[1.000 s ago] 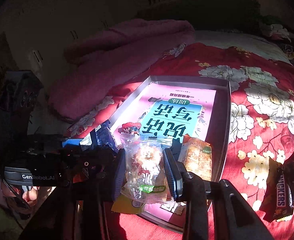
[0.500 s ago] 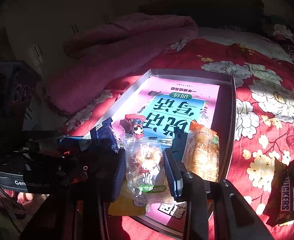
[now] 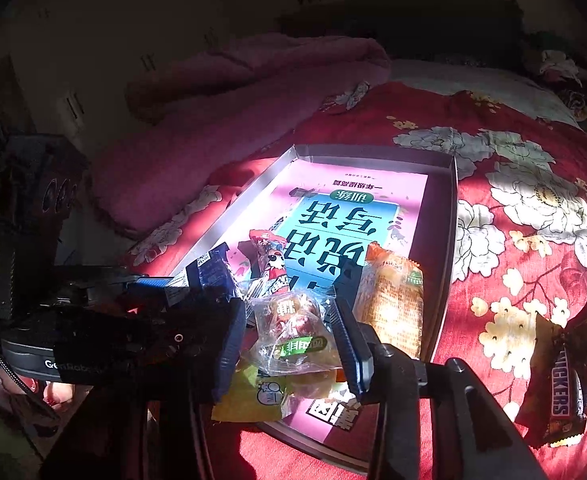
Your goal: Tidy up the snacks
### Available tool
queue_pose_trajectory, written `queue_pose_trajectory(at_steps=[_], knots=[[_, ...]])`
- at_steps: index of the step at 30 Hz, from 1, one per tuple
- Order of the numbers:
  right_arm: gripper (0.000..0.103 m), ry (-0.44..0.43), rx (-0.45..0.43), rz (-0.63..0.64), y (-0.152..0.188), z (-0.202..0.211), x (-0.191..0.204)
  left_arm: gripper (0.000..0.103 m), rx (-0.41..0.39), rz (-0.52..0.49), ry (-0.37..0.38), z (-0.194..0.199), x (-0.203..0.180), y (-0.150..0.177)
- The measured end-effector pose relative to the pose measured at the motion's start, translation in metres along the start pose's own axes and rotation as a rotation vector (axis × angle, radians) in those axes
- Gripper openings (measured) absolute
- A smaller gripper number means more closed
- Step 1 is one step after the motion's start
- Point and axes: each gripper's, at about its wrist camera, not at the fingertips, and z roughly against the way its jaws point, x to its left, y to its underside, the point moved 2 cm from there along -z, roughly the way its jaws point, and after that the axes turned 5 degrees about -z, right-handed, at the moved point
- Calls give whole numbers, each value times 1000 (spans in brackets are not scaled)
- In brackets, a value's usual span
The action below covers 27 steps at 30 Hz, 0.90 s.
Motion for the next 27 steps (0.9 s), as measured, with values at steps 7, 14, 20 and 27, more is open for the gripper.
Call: queue_pose_trajectory(at_steps=[7, 14, 20, 27], knots=[[49, 40, -14, 34, 2, 12, 0, 58, 3, -19, 3, -1, -4, 0], [50, 53, -25, 22, 2, 18, -4, 63, 11, -50, -8, -3, -10, 0], [50, 52, -23, 5, 2, 19, -6, 66, 14, -64, -4, -3, -13, 1], [52, 56, -28, 3, 2, 21, -6, 68, 15, -70, -5, -4, -15, 0]])
